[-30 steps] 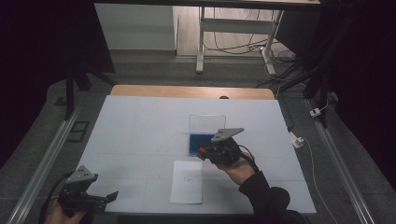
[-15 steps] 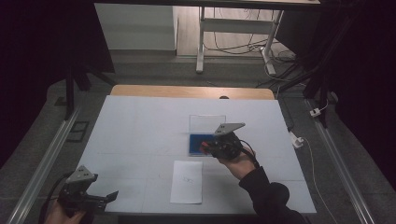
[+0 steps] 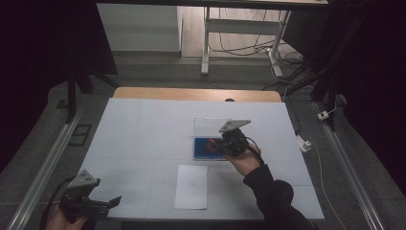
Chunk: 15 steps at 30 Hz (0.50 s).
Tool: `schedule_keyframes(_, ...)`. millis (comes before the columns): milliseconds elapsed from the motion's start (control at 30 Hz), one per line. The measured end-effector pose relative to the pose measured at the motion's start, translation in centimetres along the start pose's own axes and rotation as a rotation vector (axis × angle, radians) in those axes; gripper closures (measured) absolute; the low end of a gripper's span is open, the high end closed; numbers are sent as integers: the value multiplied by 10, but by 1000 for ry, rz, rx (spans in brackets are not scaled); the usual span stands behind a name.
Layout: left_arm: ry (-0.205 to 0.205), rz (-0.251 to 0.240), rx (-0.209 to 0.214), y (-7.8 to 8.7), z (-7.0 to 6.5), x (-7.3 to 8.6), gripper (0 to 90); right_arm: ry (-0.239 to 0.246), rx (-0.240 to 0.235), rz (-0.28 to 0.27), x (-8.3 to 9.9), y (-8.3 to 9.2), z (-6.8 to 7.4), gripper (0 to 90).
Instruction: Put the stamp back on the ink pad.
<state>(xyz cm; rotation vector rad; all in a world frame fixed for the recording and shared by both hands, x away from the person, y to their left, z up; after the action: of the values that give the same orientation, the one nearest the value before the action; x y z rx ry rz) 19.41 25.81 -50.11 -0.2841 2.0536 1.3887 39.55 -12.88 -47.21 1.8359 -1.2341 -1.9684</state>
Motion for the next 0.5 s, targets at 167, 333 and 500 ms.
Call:
schedule_keyframes(167,0,0,0,0,0,0,19,2,19,13,0,-6,-6,788)
schedule_keyframes(333,0,0,0,0,0,0,19,-1,28,24,-2,-13,-12,788)
schedule_keyframes(500,3,-1,2,0,0,0,19,-8,44,41,-1,-20,-19,788)
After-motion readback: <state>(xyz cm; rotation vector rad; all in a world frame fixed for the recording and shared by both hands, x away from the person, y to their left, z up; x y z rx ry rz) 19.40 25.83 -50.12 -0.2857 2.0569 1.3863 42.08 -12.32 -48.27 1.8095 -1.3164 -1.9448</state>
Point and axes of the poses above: each handheld gripper's, and its own axes: y roughly backward along the jaws, x roughly out of its underside, z roughly to its left, the point moved 3 cm from there along -y, roughly forward along the jaws, and after that the axes turned 9 degrees about y, right-handed, at the moved point
